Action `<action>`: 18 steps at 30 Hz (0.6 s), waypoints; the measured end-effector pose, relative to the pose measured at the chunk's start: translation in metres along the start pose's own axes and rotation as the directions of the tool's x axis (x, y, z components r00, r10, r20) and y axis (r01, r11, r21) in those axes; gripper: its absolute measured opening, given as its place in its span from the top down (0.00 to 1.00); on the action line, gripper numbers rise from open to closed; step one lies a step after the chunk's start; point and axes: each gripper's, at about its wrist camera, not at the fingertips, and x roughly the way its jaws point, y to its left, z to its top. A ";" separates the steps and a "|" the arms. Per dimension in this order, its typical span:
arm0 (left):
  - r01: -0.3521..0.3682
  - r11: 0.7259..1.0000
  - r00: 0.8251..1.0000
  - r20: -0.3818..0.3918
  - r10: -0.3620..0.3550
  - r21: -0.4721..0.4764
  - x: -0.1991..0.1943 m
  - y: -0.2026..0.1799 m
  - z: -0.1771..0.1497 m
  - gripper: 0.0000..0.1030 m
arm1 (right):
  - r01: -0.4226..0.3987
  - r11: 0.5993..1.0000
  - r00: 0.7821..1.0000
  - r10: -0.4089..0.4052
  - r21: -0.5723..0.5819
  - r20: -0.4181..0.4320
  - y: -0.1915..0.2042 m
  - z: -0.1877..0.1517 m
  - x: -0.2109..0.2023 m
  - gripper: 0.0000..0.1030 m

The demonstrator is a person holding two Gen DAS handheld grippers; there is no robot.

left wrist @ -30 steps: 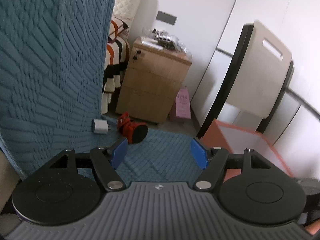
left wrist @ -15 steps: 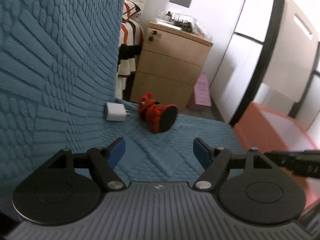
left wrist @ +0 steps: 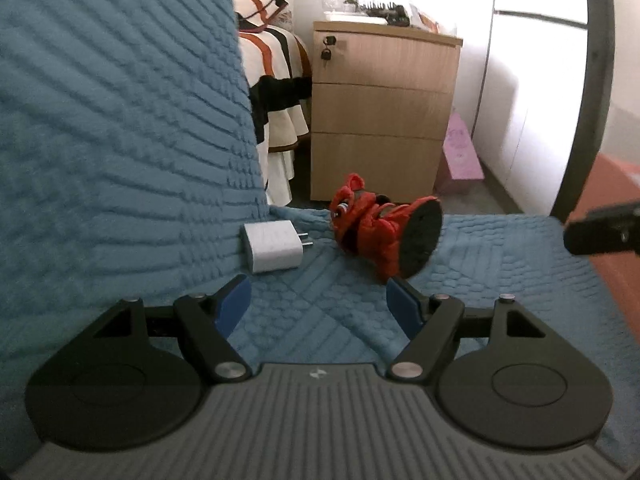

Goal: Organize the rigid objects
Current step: 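Move both open tools back over the cloth toward charger and red figure, then close left tool on white charger while right tool grasps red-and-black figure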

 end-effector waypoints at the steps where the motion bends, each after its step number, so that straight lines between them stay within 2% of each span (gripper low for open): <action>1: -0.014 1.000 1.000 -0.010 0.014 0.013 0.005 -0.002 0.002 0.24 | -0.005 1.000 1.000 0.005 -0.010 -0.007 0.000 0.004 0.006 0.62; 7: -0.060 0.998 0.997 -0.038 0.061 0.023 0.036 -0.002 0.009 0.24 | -0.028 0.997 0.999 0.026 -0.065 -0.034 0.001 0.032 0.037 0.61; 9: -0.060 0.998 0.997 -0.051 0.062 0.033 0.044 -0.003 0.011 0.24 | -0.037 0.997 0.999 0.034 -0.072 -0.037 0.003 0.042 0.047 0.50; 10: -0.053 0.998 0.997 -0.052 0.055 0.034 0.046 -0.005 0.011 0.24 | -0.044 0.997 0.998 0.042 -0.067 -0.036 0.002 0.047 0.052 0.40; 11: -0.047 0.998 0.997 -0.054 0.048 0.029 0.048 -0.004 0.011 0.24 | -0.052 0.997 0.998 0.050 -0.059 -0.035 0.001 0.050 0.057 0.34; 18: -0.063 0.997 0.997 -0.047 0.064 0.036 0.056 -0.003 0.015 0.25 | -0.107 0.994 0.988 0.106 0.002 -0.114 -0.005 0.071 0.100 0.33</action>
